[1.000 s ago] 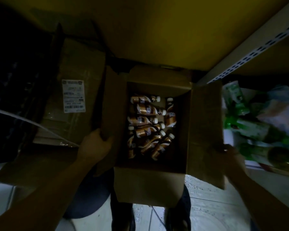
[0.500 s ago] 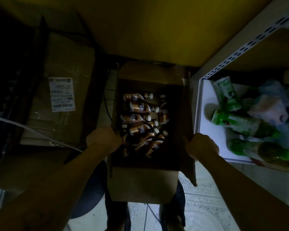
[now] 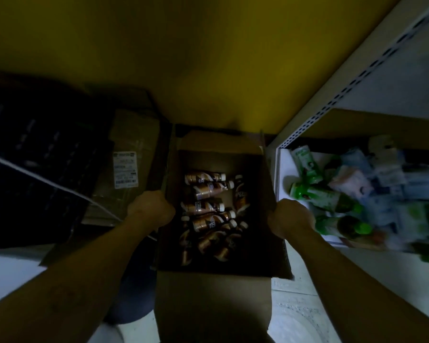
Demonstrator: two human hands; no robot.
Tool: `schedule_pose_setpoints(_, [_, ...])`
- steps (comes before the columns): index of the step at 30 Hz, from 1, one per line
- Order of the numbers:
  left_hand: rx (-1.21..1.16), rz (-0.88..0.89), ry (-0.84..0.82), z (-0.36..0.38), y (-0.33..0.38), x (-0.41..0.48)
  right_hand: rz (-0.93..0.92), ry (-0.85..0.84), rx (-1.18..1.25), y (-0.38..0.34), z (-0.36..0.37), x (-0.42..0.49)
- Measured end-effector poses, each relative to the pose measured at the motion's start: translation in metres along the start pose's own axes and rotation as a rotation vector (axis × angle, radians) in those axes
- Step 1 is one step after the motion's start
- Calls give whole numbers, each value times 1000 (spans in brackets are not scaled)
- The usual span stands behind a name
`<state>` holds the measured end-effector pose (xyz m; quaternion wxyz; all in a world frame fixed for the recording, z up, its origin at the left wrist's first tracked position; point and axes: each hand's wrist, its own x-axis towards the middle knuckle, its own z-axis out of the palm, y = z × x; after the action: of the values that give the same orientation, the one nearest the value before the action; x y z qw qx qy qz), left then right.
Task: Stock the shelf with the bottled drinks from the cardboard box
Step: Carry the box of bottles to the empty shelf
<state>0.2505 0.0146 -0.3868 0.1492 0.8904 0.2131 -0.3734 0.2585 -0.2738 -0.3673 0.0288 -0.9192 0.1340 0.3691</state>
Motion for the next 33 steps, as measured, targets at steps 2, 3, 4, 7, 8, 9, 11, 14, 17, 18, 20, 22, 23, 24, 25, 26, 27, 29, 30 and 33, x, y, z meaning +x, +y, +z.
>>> schedule_pose_setpoints(2, [4,12,3,-26,4,-31,2,23,-9,-1,-26,-33])
schedule_pose_setpoints(3, [17,28,5,-39,6,-47,-4,37,-13,-1,-39,-50])
schedule_pose_setpoints(4, [33,38,9,-53,8,-65,-7,51,-8,0,-51,-68])
schedule_pose_setpoints(7, [102,59,21,-95,15,-118,17,102,11,0,-89,-122])
schedule_pose_setpoints(8, [110,72,36,-112,16,-136,20,123,24,-1,-103,-140])
schedule_pose_setpoints(9, [106,93,53,-128,18,-153,23,141,40,-2,-118,-158])
schedule_pose_setpoints(11, [75,128,69,-156,18,-187,8,166,43,-2,-144,-193])
schedule_pose_setpoints(14, [-10,122,156,-194,19,-234,-33,231,68,2,-186,-238])
schedule_pose_setpoints(17, [-32,127,225,-226,16,-282,-84,307,65,8,-223,-281])
schedule_pose_setpoints(18, [-51,134,268,-237,15,-299,-105,346,59,10,-235,-294])
schedule_pose_setpoints(20, [-96,143,363,-253,11,-332,-156,422,45,14,-260,-322])
schedule_pose_setpoints(22, [-142,138,456,-265,8,-373,-209,488,43,20,-282,-355])
schedule_pose_setpoints(23, [-176,132,499,-269,6,-393,-238,517,43,24,-292,-373])
schedule_pose_setpoints(24, [-199,123,538,-273,3,-414,-268,546,45,28,-301,-391])
schedule_pose_setpoints(25, [-219,115,578,-277,-1,-434,-295,584,51,31,-311,-410])
schedule_pose_setpoints(26, [-244,109,617,-282,-6,-456,-322,631,53,33,-322,-430])
schedule_pose_setpoints(27, [-264,104,651,-289,-12,-478,-346,675,47,34,-336,-452])
schedule_pose_setpoints(29, [-256,106,714,-309,-24,-523,-397,767,12,31,-368,-497])
schedule_pose_setpoints(30, [-246,108,741,-322,-29,-548,-422,812,-11,30,-383,-522])
schedule_pose_setpoints(33, [-231,110,824,-364,-43,-622,-472,915,-81,30,-431,-599])
